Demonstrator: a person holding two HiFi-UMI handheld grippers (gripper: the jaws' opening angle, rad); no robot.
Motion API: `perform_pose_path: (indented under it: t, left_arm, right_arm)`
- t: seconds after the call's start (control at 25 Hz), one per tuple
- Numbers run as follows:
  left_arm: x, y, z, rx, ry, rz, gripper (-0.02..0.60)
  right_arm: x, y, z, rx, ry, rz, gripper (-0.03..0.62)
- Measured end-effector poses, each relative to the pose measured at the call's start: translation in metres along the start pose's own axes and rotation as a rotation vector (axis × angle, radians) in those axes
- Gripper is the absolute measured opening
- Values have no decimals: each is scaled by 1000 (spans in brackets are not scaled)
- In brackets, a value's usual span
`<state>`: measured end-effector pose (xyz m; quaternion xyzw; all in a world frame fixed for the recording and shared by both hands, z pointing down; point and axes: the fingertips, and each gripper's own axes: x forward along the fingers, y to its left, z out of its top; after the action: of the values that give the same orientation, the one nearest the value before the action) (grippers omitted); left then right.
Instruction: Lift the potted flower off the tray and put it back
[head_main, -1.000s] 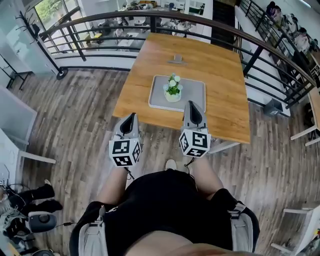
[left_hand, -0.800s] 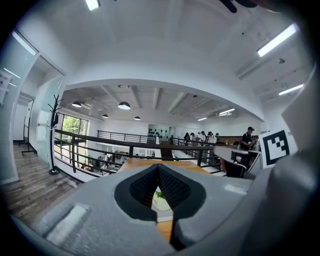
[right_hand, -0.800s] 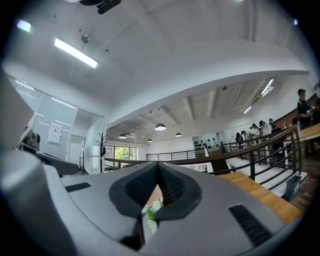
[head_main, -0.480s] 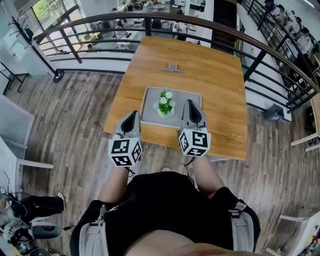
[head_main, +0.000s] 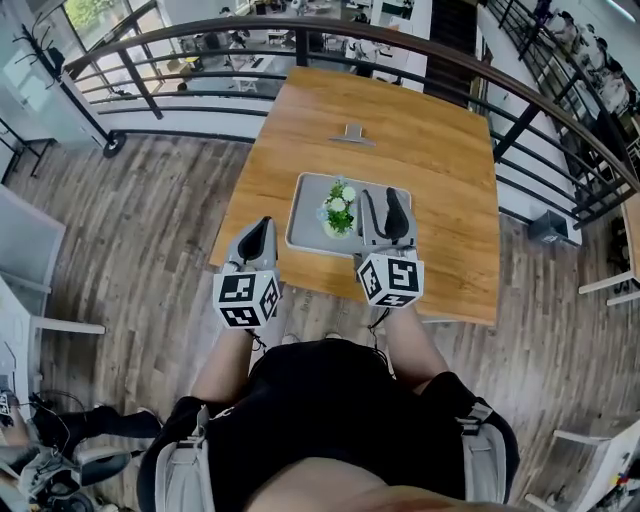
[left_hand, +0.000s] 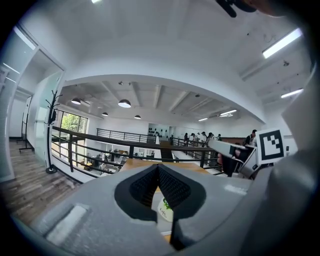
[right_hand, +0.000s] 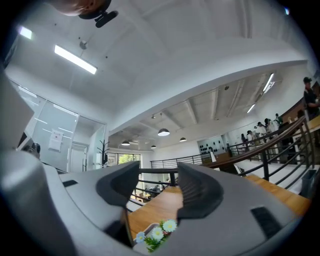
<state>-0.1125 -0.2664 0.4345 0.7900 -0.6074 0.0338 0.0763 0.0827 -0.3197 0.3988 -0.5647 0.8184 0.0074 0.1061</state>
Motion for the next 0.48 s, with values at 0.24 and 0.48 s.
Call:
perform_pose_path:
  t: [0.24, 0.48]
  left_arm:
    - [-2, 13, -4, 1, 7, 7, 15]
    - [-7, 24, -10, 2, 23, 29, 15]
  right_arm:
    - [25, 30, -14, -77, 60, 63, 490]
    - [44, 40, -56, -105, 177, 58, 538]
